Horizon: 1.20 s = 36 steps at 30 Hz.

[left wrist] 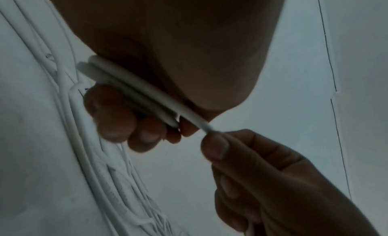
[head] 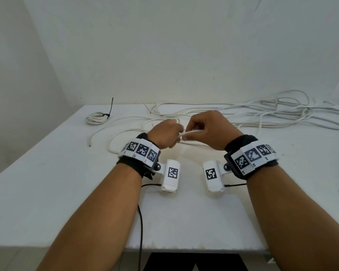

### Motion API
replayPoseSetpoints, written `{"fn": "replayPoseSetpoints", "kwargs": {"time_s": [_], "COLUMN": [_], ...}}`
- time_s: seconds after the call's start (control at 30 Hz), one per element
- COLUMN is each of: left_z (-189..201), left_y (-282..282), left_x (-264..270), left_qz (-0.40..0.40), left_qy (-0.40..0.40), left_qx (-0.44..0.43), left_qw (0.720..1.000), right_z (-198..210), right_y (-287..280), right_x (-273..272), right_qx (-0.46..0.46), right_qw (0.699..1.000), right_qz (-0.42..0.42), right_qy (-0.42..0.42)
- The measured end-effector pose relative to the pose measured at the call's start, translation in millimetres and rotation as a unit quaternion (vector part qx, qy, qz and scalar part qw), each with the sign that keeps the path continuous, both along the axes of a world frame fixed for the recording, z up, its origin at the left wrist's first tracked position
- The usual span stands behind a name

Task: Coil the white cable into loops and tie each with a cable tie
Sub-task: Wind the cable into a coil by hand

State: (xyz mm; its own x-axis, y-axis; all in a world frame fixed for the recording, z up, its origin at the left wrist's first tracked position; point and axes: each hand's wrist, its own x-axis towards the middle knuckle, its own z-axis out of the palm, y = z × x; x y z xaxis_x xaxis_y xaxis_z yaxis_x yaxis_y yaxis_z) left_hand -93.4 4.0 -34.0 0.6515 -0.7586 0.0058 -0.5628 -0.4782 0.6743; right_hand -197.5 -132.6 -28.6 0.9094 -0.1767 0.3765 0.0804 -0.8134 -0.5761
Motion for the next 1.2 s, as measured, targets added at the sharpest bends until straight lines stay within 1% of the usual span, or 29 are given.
{"fn": "replayPoseSetpoints", "kwargs": {"time_s": [0.07,0.1,0.17,0.2,0.27,0.33,0.43,0.5,0.57,0.67,0.73,0.77,0.8,0.87,0.93,1.0,1.03,1.1,1.17,1.2], "left_z": [-1.3,-1.7,-1.7,-1.6,-1.4,-0.7,3.6,6.9,9.1,9.6,9.3,9.3,9.1,7.7,5.6,3.1,1.9,-0.9,-2.8,-4.7], "left_y": [0.6,1.6,4.3,5.1,5.0,3.5,3.7,5.5,5.8,3.3,1.3,0.1,-1.3,-4.0,-6.0,-7.6,-8.3,-9.2,-7.8,-6.6], "left_x": [-3.1,-4.4,-6.4,-6.8,-7.5,-10.4,-12.5,-10.4,-9.2,-12.3,-13.2,-12.3,-10.8,-7.2,-3.6,-1.1,0.1,0.4,-0.6,-0.2], "left_qz": [-0.024,-0.028,-0.023,-0.021,-0.044,-0.094,-0.136,-0.144,-0.160,-0.175,-0.156,-0.136,-0.111,-0.053,-0.002,0.039,0.059,0.093,0.106,0.105], "left_qy": [0.050,0.097,0.198,0.231,0.266,0.289,0.337,0.382,0.422,0.459,0.472,0.471,0.465,0.437,0.408,0.378,0.354,0.283,0.213,0.174], "left_qx": [-0.004,-0.030,-0.103,-0.130,-0.158,-0.184,-0.247,-0.293,-0.332,-0.385,-0.421,-0.438,-0.454,-0.478,-0.489,-0.480,-0.464,-0.411,-0.332,-0.279], "left_qw": [0.998,0.994,0.975,0.964,0.950,0.935,0.899,0.864,0.828,0.782,0.759,0.753,0.752,0.760,0.771,0.791,0.810,0.862,0.913,0.938], "right_z": [0.6,1.6,4.1,4.9,4.3,2.0,-1.5,-4.3,-7.5,-7.9,-7.9,-8.6,-9.8,-10.6,-9.2,-6.8,-6.1,-6.9,-8.0,-8.3], "right_y": [-2.7,-5.1,-11.7,-15.4,-22.2,-26.0,-31.3,-32.0,-26.4,-13.1,-6.2,-3.5,-1.2,3.0,7.5,12.9,15.2,16.5,15.2,13.2], "right_x": [-0.2,-1.0,-3.9,-5.7,-7.7,-7.3,-3.8,-2.4,-0.9,3.2,4.9,4.6,4.2,3.1,2.7,1.7,1.9,2.7,3.6,3.8], "right_qx": [-0.001,0.005,0.022,0.030,0.048,0.067,0.071,0.064,0.056,0.023,-0.004,-0.020,-0.034,-0.059,-0.066,-0.077,-0.087,-0.106,-0.110,-0.104], "right_qw": [1.000,0.999,0.998,0.996,0.993,0.988,0.984,0.989,0.996,0.996,0.990,0.985,0.980,0.970,0.964,0.960,0.958,0.955,0.960,0.966], "right_qz": [-0.007,-0.009,-0.017,-0.022,-0.032,-0.042,-0.075,-0.091,-0.073,-0.052,-0.042,-0.034,-0.025,-0.002,0.020,0.045,0.058,0.076,0.077,0.074], "right_qy": [-0.026,-0.040,-0.063,-0.075,-0.103,-0.132,-0.147,-0.100,-0.022,0.075,0.138,0.168,0.194,0.235,0.258,0.266,0.268,0.266,0.245,0.225]}}
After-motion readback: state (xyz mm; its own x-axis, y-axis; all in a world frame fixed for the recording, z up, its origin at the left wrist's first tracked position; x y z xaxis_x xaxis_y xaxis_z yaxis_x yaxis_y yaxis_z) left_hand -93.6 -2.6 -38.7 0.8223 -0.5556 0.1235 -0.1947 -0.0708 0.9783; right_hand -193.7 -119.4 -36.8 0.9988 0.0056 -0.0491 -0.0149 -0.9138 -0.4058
